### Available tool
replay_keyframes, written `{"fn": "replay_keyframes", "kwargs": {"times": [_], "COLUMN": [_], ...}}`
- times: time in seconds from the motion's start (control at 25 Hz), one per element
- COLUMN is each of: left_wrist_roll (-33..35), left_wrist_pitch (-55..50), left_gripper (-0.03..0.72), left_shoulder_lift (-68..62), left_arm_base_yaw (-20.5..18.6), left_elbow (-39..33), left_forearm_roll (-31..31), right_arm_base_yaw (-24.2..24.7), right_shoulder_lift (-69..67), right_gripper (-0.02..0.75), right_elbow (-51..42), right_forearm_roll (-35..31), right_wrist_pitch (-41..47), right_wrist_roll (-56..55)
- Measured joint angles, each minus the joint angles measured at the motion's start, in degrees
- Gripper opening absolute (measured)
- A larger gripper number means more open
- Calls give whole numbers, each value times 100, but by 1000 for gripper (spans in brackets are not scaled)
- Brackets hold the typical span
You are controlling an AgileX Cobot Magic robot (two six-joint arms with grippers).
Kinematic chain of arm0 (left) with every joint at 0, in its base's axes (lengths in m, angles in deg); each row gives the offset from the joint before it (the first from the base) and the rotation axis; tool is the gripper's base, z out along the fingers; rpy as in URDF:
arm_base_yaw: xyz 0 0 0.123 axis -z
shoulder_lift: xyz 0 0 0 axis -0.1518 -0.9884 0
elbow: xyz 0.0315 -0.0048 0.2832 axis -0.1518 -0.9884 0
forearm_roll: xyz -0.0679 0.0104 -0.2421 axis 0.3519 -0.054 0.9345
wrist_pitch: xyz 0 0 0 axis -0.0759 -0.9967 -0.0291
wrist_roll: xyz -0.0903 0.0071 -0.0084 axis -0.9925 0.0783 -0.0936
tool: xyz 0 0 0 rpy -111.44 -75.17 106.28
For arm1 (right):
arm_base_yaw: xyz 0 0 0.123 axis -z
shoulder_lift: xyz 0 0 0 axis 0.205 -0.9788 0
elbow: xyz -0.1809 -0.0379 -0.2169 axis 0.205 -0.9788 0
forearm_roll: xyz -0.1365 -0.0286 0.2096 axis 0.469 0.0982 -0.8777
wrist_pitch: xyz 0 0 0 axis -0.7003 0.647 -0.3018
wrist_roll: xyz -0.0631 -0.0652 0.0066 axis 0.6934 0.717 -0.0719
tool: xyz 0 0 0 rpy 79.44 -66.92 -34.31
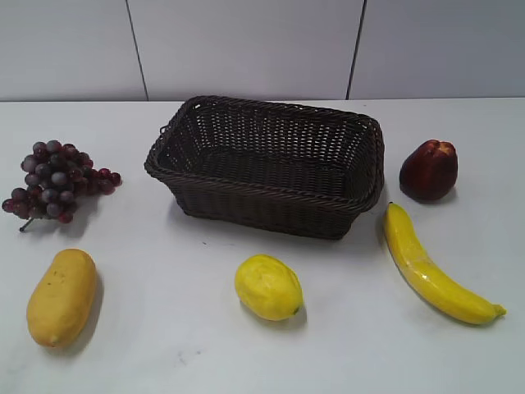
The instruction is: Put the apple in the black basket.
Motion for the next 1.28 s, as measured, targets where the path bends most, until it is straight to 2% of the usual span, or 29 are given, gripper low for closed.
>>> {"fn": "replay_keyframes", "kwargs": {"times": [1.0,1.2,1.28], "left_wrist_roll": [0,0,0], "left_wrist_pitch": [0,0,0], "left_gripper": [453,453,453], "left_shoulder_lift": [0,0,0], "left_arm_base_yaw": [0,0,0], "left_elbow": [0,0,0], "left_forearm_roll": [0,0,0], "right_arm_base_yaw": [0,0,0], "right_shoulder_lift": [0,0,-33], "right_gripper": [552,508,485], "right_elbow": [0,29,97], "right_forearm_roll": [0,0,-6], "right_wrist_pitch": [0,-51,-379], "right_wrist_roll": [0,-5,-5]}}
